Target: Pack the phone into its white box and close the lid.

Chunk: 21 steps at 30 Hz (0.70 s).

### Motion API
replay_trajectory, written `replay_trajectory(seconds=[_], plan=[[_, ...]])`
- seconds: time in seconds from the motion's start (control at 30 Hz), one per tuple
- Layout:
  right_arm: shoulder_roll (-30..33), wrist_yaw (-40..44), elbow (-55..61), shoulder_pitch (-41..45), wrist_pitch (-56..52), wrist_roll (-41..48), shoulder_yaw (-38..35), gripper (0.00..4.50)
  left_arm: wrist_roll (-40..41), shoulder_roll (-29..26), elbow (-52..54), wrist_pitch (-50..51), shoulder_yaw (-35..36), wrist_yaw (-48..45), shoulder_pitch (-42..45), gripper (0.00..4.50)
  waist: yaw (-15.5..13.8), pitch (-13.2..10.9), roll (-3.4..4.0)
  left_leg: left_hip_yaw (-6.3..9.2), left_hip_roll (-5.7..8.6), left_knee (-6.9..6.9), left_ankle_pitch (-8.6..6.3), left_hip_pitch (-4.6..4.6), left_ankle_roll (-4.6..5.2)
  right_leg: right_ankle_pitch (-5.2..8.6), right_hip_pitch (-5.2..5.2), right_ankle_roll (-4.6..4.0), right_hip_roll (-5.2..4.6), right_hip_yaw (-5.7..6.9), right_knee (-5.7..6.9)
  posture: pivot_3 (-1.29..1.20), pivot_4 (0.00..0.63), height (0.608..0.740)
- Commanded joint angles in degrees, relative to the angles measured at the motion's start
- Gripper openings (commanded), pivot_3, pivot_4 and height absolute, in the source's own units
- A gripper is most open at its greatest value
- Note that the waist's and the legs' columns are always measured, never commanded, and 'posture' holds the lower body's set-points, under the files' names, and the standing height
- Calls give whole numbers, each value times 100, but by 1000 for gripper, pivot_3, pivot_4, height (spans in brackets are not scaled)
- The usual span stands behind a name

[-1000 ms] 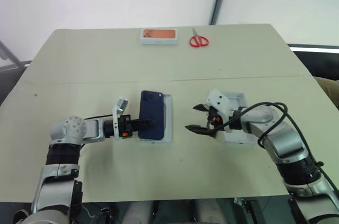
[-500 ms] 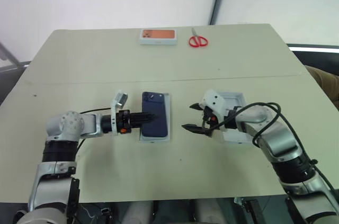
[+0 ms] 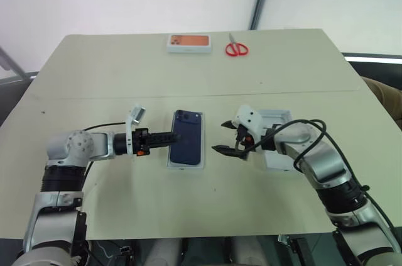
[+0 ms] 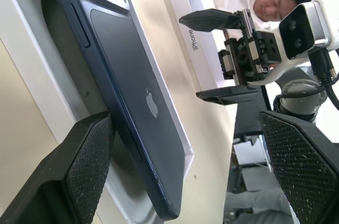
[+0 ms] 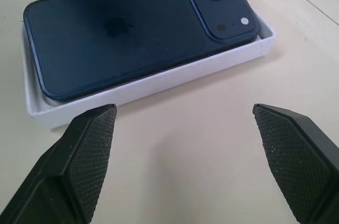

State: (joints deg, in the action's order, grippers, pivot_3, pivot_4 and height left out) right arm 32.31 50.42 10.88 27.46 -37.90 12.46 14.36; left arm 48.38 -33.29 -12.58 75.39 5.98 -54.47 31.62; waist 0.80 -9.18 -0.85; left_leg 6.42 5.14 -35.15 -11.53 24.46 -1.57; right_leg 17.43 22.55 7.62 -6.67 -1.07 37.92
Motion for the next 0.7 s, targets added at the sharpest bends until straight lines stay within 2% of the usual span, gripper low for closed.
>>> replay_trajectory(seconds=[0.03, 0.23, 0.43, 0.47, 0.5, 0.53, 0.7], plan=[[-59, -14, 103, 131, 117, 8, -16, 4341, -4, -245, 224, -99, 196, -3, 75, 4468, 3, 0, 0, 0, 0, 0, 0, 0, 0, 0, 0, 0, 0, 0, 0, 0, 150, 740], [-96, -38, 40, 155, 187, -60, 50, 4341, 4, -619, 274, -137, 336, -106, 44, 4468, 8, -1, 0, 0, -1, 2, 0, 1, 0, 0, 3, 0, 1, -1, 0, 0, 150, 740], [-229, -87, -142, 289, 217, -66, 41, 4341, -299, -856, -107, -693, 315, -259, -62, 4468, 5, -1, 1, 0, 0, 1, 0, 1, 0, 0, 2, 0, 0, -1, 0, 0, 150, 740], [-271, -110, -173, 305, 166, -40, 12, 4083, -380, -888, -215, -787, 294, -279, -101, 3949, 6, -1, 1, 0, 0, 1, 0, 1, 0, 0, 2, 0, 1, 0, 0, 0, 150, 740], [-286, -116, -193, 312, 150, -39, 9, 3773, -474, -929, -258, -932, 240, -333, -171, 3688, 7, -1, 1, 0, 0, 2, 0, 0, 0, 0, 2, 0, 1, -1, 0, 0, 150, 740], [-277, -111, -214, 315, 183, -80, 46, 3423, -561, -954, -282, -1079, 189, -386, -238, 3229, 9, -1, 1, 0, 0, 2, 0, 0, 0, 0, 3, 0, 1, -1, 0, 0, 150, 740], [-274, -182, -302, 254, 429, -382, 285, 797, -844, -848, -250, -1509, 102, -359, -523, 667, 8, -1, 2, -1, -1, 5, 0, 1, 0, 0, 6, 0, 0, -2, 0, 0, 150, 740]])
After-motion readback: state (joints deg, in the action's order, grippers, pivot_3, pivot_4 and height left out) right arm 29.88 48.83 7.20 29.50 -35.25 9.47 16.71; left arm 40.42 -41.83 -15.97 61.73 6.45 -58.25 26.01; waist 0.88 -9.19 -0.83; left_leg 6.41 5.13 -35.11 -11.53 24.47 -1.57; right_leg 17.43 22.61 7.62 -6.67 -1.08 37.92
